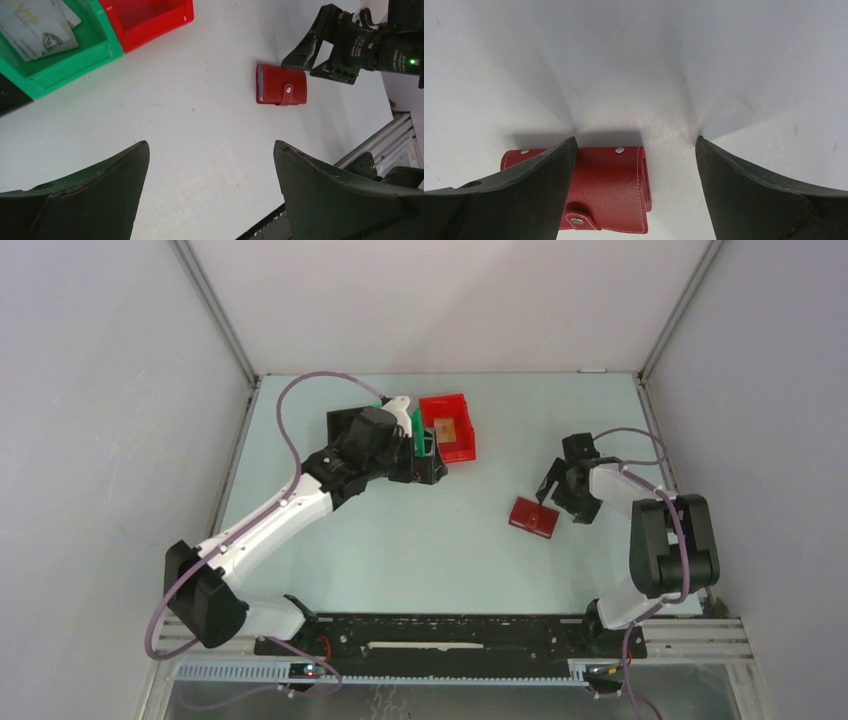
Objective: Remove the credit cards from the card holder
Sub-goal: Move the card holder to the center of the board.
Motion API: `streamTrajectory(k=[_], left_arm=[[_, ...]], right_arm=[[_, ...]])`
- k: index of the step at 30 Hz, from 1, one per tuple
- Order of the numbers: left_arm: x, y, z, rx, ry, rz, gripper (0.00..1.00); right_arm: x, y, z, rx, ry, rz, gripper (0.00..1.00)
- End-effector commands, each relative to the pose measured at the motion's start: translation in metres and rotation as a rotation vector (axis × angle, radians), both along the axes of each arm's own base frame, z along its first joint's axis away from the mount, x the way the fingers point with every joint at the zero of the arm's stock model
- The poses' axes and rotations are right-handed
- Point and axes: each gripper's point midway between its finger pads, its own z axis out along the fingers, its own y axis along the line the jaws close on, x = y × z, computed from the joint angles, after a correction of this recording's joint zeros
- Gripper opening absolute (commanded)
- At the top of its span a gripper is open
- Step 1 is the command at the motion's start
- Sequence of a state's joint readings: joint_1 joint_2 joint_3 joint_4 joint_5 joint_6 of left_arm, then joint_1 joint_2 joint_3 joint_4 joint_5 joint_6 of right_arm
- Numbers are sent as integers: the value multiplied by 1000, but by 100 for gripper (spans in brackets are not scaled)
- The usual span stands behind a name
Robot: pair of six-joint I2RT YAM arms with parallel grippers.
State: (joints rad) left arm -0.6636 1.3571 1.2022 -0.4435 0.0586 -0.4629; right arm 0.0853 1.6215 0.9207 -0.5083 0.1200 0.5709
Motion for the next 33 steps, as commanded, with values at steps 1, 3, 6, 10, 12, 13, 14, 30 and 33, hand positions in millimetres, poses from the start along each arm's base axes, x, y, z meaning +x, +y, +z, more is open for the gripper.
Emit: streamTrajectory(k=[1,3,6,10,12,13,14,30,33], left_arm=[[-16,19,-3,18,4,22,99],[-21,22,-10,23,20,23,99],[-24,24,-19,30,40,31,100],[-22,25,-29,45,65,47,100],[-22,23,-29,40,72,46,100],[-23,23,-28,37,73,43,100],[-23,23,-28,36,73,43,100],[-19,30,-31,62,89,99,100],[-14,37,-32,75,101,142,100]], right_arm=[[-46,23,5,3,61,17,97],[-62,46,11,58,56,48,96],[-81,87,18,141,47,126,95],[-98,136,30,242,40,282,95],[-98,138,37,235,8,338,96],[-96,135,40,217,-16,360,97],[-94,133,46,203,-46,390,98],[-131,146,31,354,-19,370,99],[-129,172,36,424,-48,417,100]])
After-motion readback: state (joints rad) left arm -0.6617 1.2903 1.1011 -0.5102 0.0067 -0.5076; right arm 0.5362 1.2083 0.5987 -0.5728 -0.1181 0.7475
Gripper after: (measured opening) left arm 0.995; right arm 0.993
